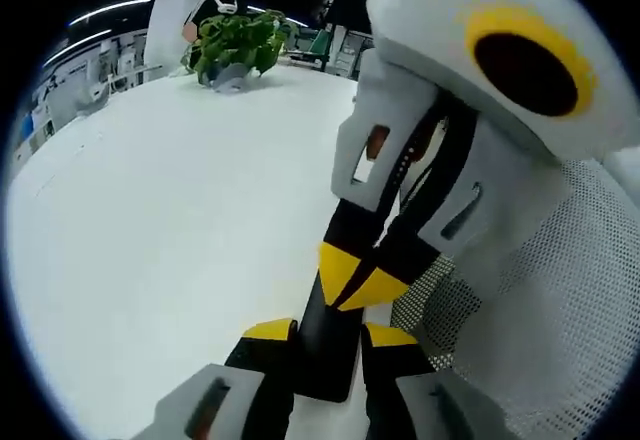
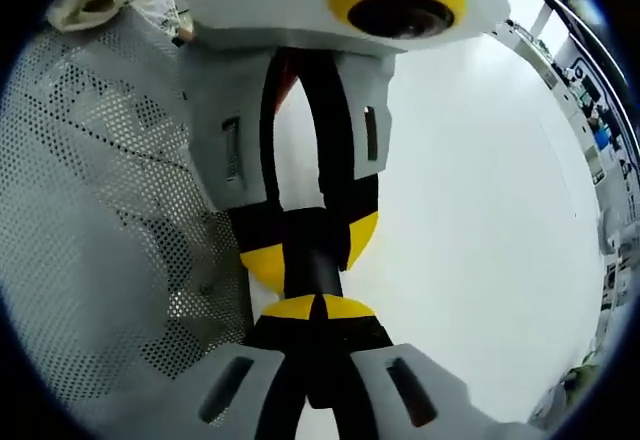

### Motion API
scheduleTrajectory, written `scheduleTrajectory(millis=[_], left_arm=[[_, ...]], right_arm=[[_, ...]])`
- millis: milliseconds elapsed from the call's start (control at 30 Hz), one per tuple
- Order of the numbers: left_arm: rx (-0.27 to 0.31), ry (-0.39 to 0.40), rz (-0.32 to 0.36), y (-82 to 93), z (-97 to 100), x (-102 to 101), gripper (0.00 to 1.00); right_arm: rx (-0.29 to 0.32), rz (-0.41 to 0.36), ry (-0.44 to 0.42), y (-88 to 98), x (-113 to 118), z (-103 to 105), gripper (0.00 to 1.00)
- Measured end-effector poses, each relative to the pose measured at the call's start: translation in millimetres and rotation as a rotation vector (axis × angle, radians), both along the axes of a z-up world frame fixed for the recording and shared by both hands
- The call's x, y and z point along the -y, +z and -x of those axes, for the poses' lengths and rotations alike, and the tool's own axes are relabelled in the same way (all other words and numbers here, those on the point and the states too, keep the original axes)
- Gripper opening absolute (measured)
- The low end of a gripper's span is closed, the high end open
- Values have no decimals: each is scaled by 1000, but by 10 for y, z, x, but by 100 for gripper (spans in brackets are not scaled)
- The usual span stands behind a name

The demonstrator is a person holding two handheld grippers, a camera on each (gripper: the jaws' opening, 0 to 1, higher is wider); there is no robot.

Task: Press the specified remote control buttons in sequence, fully releasing each button before pressing the next.

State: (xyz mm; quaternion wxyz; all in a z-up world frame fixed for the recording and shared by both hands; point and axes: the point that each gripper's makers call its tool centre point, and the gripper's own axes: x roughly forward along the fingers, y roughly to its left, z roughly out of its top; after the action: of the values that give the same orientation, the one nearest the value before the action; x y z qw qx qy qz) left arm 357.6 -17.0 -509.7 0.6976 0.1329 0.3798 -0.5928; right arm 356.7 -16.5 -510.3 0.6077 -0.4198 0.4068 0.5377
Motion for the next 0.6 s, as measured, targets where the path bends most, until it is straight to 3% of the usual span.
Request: scheduleTrajectory(millis=[267, 367, 467, 600], left_arm=[[6, -7, -8, 0, 13, 7, 25], [10, -11, -12, 7, 21, 12, 26], [22, -22, -25, -2, 23, 12, 25], [33, -30, -34, -9, 21, 5, 25]], right_arm=[[-17, -37, -11, 7, 13, -9, 0], [-28, -111, -24, 17, 12, -1, 0], [-75, -195, -90, 23, 11, -8, 0], [-104, -253, -118, 29, 27, -16, 0]])
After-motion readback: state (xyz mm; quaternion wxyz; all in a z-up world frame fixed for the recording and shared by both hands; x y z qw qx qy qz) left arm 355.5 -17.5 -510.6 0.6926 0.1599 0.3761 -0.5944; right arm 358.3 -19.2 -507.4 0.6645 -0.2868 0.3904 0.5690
